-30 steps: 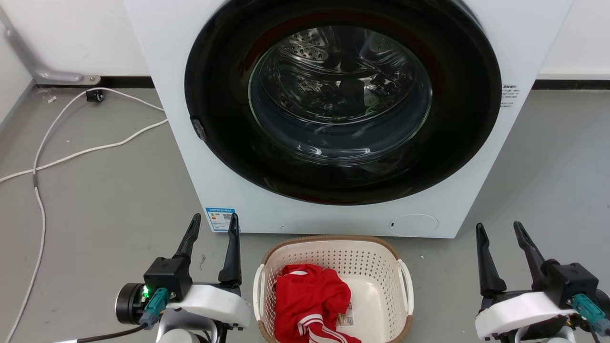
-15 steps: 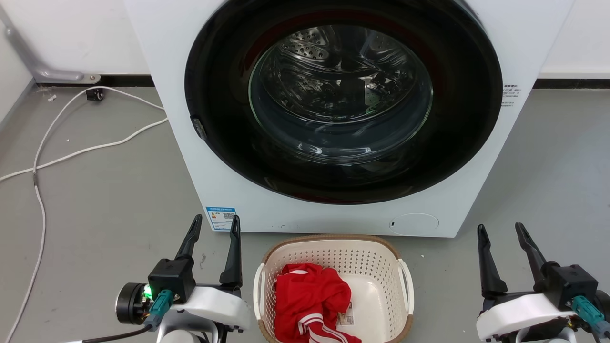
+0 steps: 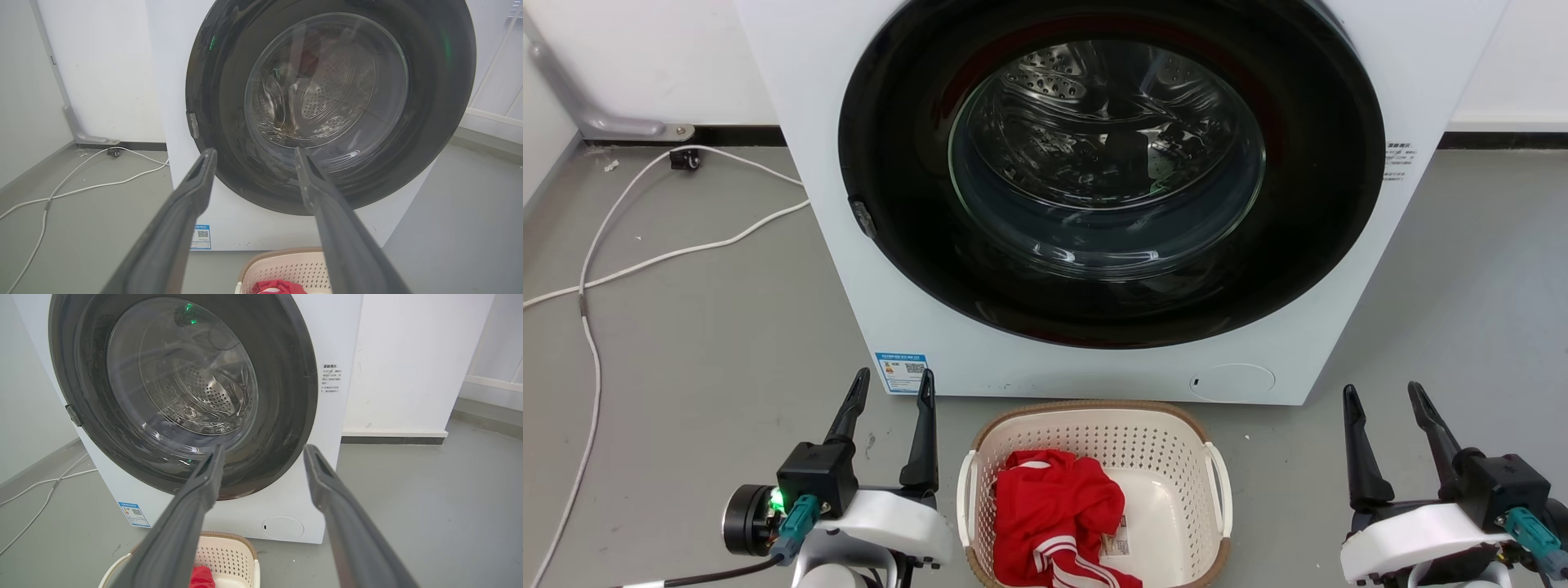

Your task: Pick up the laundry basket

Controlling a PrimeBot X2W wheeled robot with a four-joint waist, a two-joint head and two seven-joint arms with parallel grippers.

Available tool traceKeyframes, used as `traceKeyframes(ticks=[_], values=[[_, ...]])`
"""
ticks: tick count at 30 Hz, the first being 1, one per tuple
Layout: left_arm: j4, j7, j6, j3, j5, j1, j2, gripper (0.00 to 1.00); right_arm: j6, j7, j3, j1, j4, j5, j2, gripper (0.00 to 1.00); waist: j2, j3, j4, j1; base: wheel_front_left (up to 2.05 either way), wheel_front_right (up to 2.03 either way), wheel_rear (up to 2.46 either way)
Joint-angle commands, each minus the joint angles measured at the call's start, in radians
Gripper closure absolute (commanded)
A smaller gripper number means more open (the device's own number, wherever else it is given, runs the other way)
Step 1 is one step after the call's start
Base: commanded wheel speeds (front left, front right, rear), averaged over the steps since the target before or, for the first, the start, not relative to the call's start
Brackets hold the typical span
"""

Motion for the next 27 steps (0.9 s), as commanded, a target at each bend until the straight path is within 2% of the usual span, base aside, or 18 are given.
traceKeyframes(ticks=[1, 8, 15, 22, 27], values=[[0.001, -0.003, 0.005, 0.001, 0.001, -0.010, 0.000, 0.00, 0.000, -0.004, -0.001, 0.001, 0.000, 0.001, 0.003, 0.00, 0.0000, 0.001, 0.000, 0.0000, 0.00, 0.00, 0.00], [0.001, -0.003, 0.002, 0.000, 0.008, -0.016, 0.000, 0.00, 0.000, -0.001, 0.000, -0.001, 0.000, 0.007, 0.003, 0.00, 0.0000, 0.015, 0.000, 0.0000, 0.00, 0.00, 0.00], [0.059, -0.002, -0.009, 0.003, 0.013, -0.049, 0.000, 0.00, 0.000, 0.025, 0.016, -0.034, 0.023, 0.026, 0.003, 0.00, 0.0000, 0.088, -0.010, 0.0000, 0.00, 0.00, 0.00], [0.184, -0.002, -0.027, 0.015, 0.000, -0.099, 0.001, 0.00, 0.000, 0.033, 0.041, -0.095, 0.101, 0.050, 0.002, 0.00, 0.0000, 0.202, -0.027, 0.0000, 0.00, 0.00, 0.00], [0.326, -0.001, -0.060, 0.012, -0.018, -0.171, 0.015, 0.00, 0.000, 0.039, 0.055, -0.153, 0.203, 0.070, 0.002, 0.00, 0.0000, 0.293, -0.035, 0.0000, 0.00, 0.00, 0.00]])
